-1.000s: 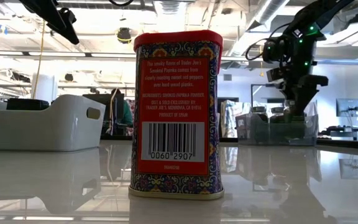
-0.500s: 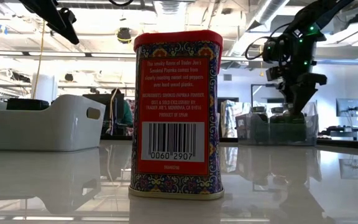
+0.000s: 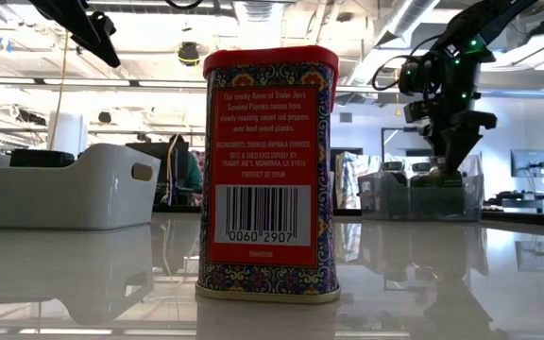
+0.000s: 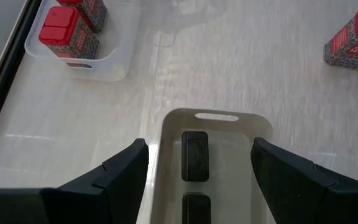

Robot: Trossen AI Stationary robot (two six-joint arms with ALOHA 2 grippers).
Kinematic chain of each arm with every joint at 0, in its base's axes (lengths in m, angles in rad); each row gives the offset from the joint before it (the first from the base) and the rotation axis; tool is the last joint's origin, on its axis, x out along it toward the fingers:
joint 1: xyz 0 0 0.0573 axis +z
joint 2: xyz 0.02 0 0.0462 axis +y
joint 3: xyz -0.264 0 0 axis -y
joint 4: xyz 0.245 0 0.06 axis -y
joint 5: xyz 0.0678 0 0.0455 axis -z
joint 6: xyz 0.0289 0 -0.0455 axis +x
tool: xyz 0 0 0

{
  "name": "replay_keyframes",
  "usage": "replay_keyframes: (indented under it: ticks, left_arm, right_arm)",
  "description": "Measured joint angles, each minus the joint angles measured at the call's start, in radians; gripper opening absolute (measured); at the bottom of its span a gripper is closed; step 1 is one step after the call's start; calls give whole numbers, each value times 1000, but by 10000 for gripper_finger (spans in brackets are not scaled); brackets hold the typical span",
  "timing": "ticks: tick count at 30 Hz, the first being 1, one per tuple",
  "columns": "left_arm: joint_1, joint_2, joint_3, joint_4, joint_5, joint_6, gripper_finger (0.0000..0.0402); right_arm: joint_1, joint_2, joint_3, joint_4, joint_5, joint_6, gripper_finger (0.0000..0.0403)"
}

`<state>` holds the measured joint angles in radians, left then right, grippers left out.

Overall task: Sort spices by type
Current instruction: Put the green seasoning bottle into the black bin

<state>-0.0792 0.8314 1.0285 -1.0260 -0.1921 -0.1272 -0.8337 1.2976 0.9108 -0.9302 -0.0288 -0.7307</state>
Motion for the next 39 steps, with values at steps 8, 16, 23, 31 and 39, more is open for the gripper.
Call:
replay_keyframes:
  ticks: [8,16,23,31,39]
  left_arm:
    - [0,0,0,0,0,0,269]
    - [0,0,0,0,-13,0,269]
    - [0,0,0,0,-29,0,269]
    - [0,0,0,0,-30,0,269]
    - [0,0,0,0,-30,0,269]
  right_arm:
    - [3,0,0,-1,0,0,240]
    - [2,0,0,0,0,-3,240]
    - [2,0,0,6,-1,-3,240]
    - [2,0,0,8,-1,-3,259]
    - [2,0,0,8,0,-3,276]
